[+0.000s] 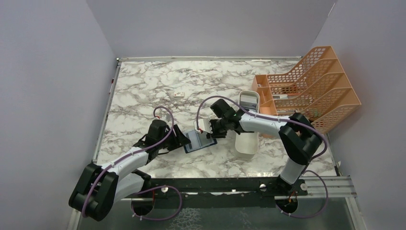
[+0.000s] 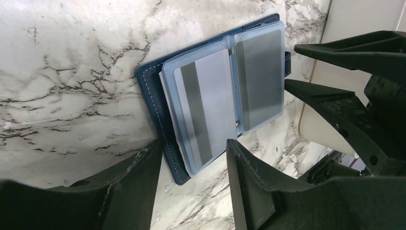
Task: Put the credit cards into the card holder
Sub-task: Close the card holder at the center of the board.
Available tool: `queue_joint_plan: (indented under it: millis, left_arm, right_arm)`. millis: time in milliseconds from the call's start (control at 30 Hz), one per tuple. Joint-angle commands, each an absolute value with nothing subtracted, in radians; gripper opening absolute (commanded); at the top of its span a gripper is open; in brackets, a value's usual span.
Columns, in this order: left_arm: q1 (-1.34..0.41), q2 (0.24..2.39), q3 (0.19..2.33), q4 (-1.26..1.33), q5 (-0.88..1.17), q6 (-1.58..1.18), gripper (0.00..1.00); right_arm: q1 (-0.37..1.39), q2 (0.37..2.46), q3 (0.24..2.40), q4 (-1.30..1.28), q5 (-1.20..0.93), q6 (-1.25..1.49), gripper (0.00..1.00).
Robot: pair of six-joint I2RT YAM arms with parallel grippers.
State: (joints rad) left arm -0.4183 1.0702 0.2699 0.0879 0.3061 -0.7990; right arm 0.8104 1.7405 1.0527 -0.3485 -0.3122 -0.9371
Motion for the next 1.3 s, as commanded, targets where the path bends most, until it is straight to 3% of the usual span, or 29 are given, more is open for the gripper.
queue_joint_plan:
  millis: [0,233,333,367,467,500,800,1133,1267]
  left_arm:
    - [-0.410,1.081,0.289,0.089,0.311,-0.779,0.56]
    - [-0.409,1.078,0.294,0.080,0.307,-0.775,0.56]
    - [-0.407,1.089,0.298,0.082,0.305,-0.770,0.57]
    - [-0.407,1.094,0.299,0.086,0.305,-0.772,0.58]
    - [-0.407,1.120,0.318,0.096,0.319,-0.777,0.60]
    - [-0.406,1.127,0.328,0.092,0.325,-0.776,0.60]
    - [-0.405,1.076,0.330,0.035,0.295,-0.761,0.60]
    - [-0.406,1.046,0.310,0.030,0.292,-0.774,0.44]
    - [-0.406,1.039,0.322,0.007,0.285,-0.770,0.44]
  right_arm:
    - [0.811,1.773,1.090,-0.399,-0.347,-0.974,0.46]
    - [0.811,1.850,1.127,-0.469,-0.349,-0.982,0.43]
    - [0.811,1.858,1.137,-0.469,-0.356,-0.957,0.37]
    - [0.811,1.857,1.144,-0.472,-0.375,-0.951,0.32]
    - [0.811,1.830,1.138,-0.434,-0.441,-0.911,0.06]
    - [0.811,1.816,1.128,-0.411,-0.461,-0.900,0.02]
    - [0.802,1.607,0.975,-0.187,-0.556,-0.761,0.01]
    - [0.801,1.518,0.884,-0.010,-0.624,-0.642,0.01]
    - [0.801,1.518,0.856,0.050,-0.647,-0.575,0.01]
